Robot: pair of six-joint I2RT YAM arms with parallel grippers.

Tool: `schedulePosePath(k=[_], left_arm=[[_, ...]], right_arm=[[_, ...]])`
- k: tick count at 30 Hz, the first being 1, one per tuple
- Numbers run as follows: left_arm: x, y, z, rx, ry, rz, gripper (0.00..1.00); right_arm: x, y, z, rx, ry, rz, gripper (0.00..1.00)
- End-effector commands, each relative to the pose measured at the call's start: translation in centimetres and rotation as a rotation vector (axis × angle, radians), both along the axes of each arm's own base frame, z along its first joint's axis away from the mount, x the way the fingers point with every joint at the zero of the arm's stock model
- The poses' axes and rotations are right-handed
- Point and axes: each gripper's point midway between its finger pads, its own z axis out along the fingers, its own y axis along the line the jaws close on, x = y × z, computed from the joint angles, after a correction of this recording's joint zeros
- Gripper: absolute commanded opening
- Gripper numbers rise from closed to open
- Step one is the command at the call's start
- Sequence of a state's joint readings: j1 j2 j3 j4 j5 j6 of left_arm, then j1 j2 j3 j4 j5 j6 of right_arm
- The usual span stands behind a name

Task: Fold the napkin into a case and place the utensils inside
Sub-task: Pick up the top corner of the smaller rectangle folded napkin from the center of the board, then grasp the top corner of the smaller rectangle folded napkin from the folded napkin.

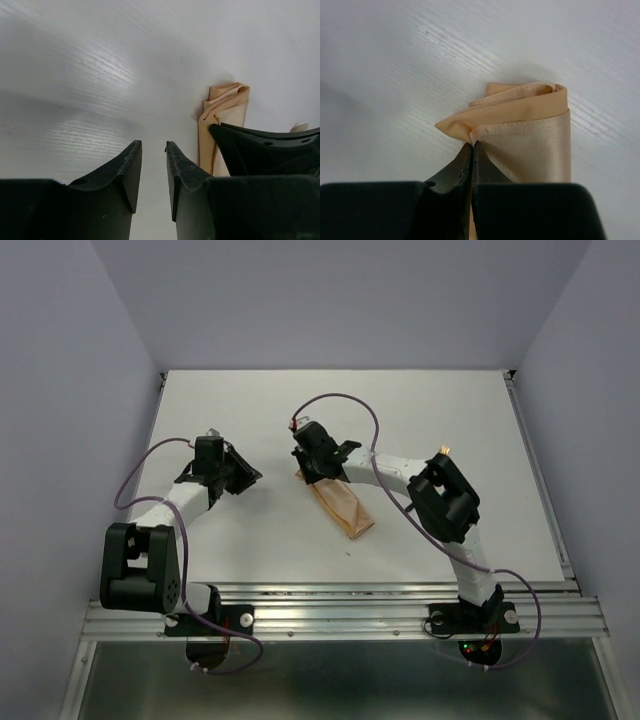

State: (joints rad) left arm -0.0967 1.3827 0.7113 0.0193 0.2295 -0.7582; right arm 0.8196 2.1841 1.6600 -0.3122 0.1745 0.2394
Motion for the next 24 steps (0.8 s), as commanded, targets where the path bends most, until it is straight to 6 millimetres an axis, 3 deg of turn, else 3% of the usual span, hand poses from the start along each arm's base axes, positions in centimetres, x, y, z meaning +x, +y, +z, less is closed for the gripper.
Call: schedulePosePath(k=[1, 8, 13, 17, 22, 24], left_arm=[[-0.1, -1.2, 1.3, 0.008, -0.077, -0.077, 0.37], [-2.0, -4.4, 0.8, -0.026, -0.114, -0.192, 0.38], [-3.4, -7.1, 0.9, -0.039, -0.137, -0.259, 0.4], [-2.7, -7.8, 1.2, -0.059, -0.163, -0.254, 0.38], [-1.4, -8.3, 1.6, -0.036, -0.185, -0.276, 0.26], [-0.9, -8.5, 1.6, 0.001, -0.188, -0.283, 0.31]], right_arm=[[-0.6, 2.0, 6.6, 0.195, -0.067, 0.066, 0.01], [-3.4, 2.1, 8.0, 0.283, -0.017, 0.183, 0.01], [-4.9, 1.1, 7.0, 0.283, 0.023, 0.221, 0.01], [-5.2, 0.5, 6.5, 0.265, 0.024, 0.216, 0.01], [-4.5, -0.1, 6.8, 0.284, 0.027, 0.202, 0.01], [-3.8, -0.6, 6.9, 0.307, 0.036, 0.197, 0.01]])
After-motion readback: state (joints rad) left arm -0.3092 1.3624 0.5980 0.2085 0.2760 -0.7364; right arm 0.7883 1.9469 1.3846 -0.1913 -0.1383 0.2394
